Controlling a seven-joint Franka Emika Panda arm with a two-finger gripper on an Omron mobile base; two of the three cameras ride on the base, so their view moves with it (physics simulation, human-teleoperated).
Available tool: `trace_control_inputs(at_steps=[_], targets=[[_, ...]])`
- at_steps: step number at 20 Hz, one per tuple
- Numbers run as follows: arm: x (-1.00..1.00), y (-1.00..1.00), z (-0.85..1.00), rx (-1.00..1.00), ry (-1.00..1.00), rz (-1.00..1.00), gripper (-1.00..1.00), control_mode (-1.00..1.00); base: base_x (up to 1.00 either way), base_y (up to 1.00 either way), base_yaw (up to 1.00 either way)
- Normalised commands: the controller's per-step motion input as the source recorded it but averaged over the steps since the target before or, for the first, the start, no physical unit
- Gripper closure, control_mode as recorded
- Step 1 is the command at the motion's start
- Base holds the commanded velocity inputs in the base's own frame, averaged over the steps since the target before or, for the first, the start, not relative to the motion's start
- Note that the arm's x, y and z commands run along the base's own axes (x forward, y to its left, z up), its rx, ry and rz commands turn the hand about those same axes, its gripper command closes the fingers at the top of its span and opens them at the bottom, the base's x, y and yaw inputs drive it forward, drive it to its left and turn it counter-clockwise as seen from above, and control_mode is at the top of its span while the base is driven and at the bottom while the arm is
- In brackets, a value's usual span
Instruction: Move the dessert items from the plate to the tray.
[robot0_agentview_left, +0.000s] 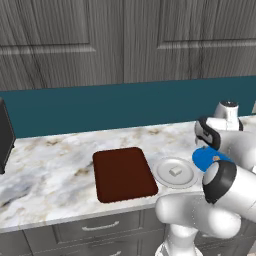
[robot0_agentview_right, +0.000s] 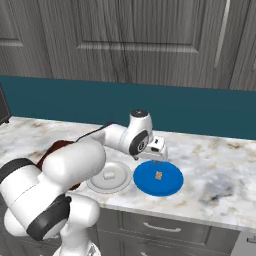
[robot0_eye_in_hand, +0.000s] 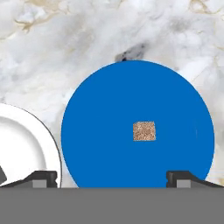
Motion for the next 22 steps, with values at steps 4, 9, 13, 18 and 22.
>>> trace_control_inputs(at_steps=[4, 9, 13, 18, 22], targets=[[0.25, -0.79, -0.19, 0.00, 0.01, -0.02, -1.00, -1.00, 0.00, 0.00, 0.00], [0.02, -0.04, -0.13, 0.00, 0.00, -0.02, -1.00, -1.00, 0.00, 0.00, 0.00], [0.02, -0.01, -0.21, 0.00, 0.00, 0.00, -1.00, -1.00, 0.00, 0.00, 0.00], [0.09, -0.02, -0.65, 0.00, 0.00, 0.00, -1.00, -1.00, 0.00, 0.00, 0.00], [0.01, -0.10, -0.35, 0.01, 0.00, 0.00, -1.00, -1.00, 0.00, 0.00, 0.00]])
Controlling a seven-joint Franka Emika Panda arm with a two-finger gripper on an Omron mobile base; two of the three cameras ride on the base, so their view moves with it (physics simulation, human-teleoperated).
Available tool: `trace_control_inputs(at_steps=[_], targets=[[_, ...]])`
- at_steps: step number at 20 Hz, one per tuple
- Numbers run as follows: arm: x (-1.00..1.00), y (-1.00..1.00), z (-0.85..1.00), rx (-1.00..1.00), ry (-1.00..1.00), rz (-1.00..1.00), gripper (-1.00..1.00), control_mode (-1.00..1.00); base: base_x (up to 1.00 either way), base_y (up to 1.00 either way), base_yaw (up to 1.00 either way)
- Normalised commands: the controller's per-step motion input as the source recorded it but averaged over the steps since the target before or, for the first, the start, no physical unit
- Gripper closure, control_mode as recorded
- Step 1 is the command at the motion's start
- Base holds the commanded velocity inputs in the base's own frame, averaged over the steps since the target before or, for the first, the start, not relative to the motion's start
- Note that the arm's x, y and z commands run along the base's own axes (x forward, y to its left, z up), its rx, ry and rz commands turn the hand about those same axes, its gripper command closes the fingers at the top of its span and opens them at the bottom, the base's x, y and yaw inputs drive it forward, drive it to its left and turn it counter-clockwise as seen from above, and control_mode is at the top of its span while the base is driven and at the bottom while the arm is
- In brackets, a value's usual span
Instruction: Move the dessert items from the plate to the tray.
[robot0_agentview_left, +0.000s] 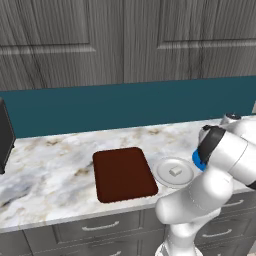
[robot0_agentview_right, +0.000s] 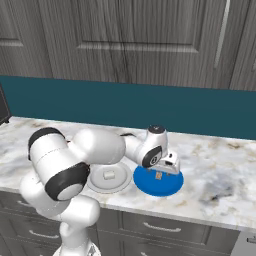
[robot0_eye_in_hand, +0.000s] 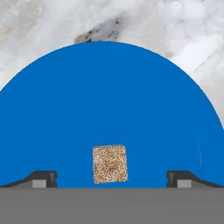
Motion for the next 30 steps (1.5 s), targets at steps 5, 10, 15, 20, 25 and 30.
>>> trace_control_inputs(at_steps=[5, 10, 15, 20, 25, 30], targets=[[0.05, -0.03, -0.22, 0.02, 0.00, 0.00, -1.00, -1.00, 0.00, 0.00, 0.00], [0.10, -0.03, -0.15, 0.02, 0.00, 0.00, -1.00, -1.00, 0.00, 0.00, 0.00], [0.04, -0.03, -0.07, 0.00, 0.00, 0.00, -1.00, -1.00, 0.00, 0.00, 0.00], [0.00, 0.00, -0.05, 0.00, 0.00, 0.00, 1.00, -1.00, 0.00, 0.00, 0.00], [0.00, 0.00, 0.00, 0.00, 0.00, 0.00, 1.00, -1.00, 0.00, 0.00, 0.00], [0.00, 0.00, 0.03, 0.00, 0.00, 0.00, 1.00, -1.00, 0.00, 0.00, 0.00]])
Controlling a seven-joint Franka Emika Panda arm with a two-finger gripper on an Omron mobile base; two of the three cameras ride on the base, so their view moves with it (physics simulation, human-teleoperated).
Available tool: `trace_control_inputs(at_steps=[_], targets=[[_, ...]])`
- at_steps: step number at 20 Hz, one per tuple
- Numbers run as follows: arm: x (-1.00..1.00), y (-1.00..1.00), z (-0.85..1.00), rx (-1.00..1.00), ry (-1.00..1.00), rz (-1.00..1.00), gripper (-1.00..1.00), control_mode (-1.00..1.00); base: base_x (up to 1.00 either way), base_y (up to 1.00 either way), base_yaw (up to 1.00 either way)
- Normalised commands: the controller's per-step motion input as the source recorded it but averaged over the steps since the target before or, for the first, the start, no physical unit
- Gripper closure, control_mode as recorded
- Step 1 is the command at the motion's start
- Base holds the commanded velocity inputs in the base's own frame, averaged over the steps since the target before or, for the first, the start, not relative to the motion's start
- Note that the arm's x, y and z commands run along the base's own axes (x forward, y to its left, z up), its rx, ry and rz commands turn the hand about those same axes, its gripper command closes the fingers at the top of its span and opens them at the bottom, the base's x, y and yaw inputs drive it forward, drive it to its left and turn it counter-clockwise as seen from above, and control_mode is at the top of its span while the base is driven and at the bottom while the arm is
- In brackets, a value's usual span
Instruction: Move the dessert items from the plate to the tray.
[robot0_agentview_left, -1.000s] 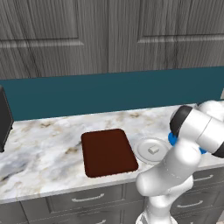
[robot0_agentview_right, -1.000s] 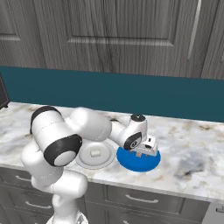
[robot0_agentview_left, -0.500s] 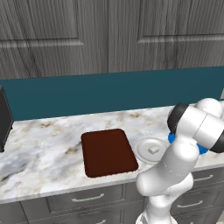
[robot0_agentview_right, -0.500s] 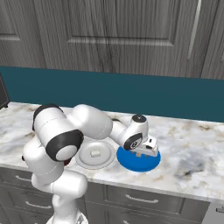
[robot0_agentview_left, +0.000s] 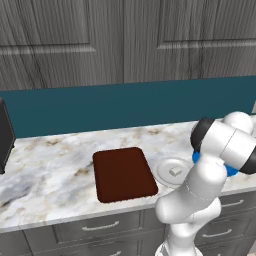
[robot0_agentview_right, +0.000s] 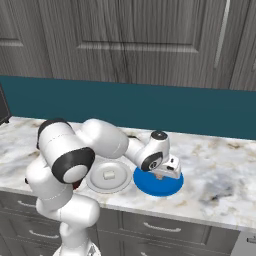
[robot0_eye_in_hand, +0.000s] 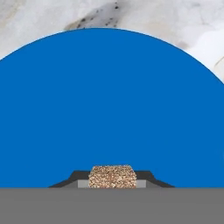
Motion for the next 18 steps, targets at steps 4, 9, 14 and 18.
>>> trace_control_inputs(at_steps=[4, 9, 14, 18], targets=[[-0.02, 0.00, 0.34, 0.00, -0.05, 0.00, 1.00, -1.00, 0.00, 0.00, 0.00], [-0.12, 0.13, 0.50, 0.00, -0.12, 0.00, 1.00, -1.00, 0.00, 0.00, 0.00], [-0.03, 0.55, 0.63, -0.01, -0.08, 0.00, 1.00, -1.00, 0.00, 0.00, 0.00], [0.00, 0.94, 0.66, -0.03, -0.07, -0.01, 1.00, -1.00, 0.00, 0.00, 0.00]])
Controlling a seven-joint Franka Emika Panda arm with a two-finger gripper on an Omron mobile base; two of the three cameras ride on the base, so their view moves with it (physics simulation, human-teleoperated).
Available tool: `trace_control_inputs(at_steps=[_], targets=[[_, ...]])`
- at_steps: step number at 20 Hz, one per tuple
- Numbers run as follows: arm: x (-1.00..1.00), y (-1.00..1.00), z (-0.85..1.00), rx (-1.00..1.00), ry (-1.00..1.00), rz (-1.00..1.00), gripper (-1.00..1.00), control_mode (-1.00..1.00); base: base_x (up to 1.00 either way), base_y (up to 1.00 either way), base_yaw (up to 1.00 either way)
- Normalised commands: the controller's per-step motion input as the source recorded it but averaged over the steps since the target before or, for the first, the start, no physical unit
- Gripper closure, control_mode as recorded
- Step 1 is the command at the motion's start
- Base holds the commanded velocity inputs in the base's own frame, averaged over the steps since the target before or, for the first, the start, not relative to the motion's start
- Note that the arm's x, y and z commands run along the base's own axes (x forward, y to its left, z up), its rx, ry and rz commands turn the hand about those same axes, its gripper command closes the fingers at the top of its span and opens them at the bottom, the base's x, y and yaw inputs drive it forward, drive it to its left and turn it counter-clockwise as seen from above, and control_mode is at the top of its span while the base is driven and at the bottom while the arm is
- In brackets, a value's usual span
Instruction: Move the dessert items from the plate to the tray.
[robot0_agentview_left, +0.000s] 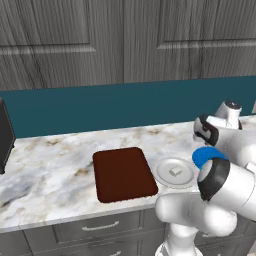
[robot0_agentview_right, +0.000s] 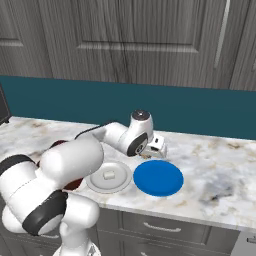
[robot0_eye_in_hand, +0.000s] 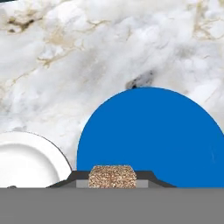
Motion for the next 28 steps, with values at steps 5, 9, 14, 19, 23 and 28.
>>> trace_control_inputs(at_steps=[5, 9, 14, 19, 23, 28], targets=[[-0.06, 0.89, 0.62, -0.02, -0.15, 0.00, 1.00, -1.00, 0.00, 0.00, 0.00], [-0.04, 0.87, 0.16, -0.01, -0.11, -0.04, 1.00, -1.00, 0.00, 0.00, 0.00], [0.00, 0.94, 0.10, 0.00, -0.01, -0.12, 1.00, -1.00, 0.00, 0.00, 0.00], [0.02, 0.84, 0.00, 0.00, 0.01, -0.10, 1.00, -1.00, 0.00, 0.00, 0.00], [0.21, 0.97, 0.00, 0.00, 0.02, -0.01, 1.00, -1.00, 0.00, 0.00, 0.00], [0.10, 0.95, 0.00, 0.00, 0.00, -0.01, 1.00, -1.00, 0.00, 0.00, 0.00]])
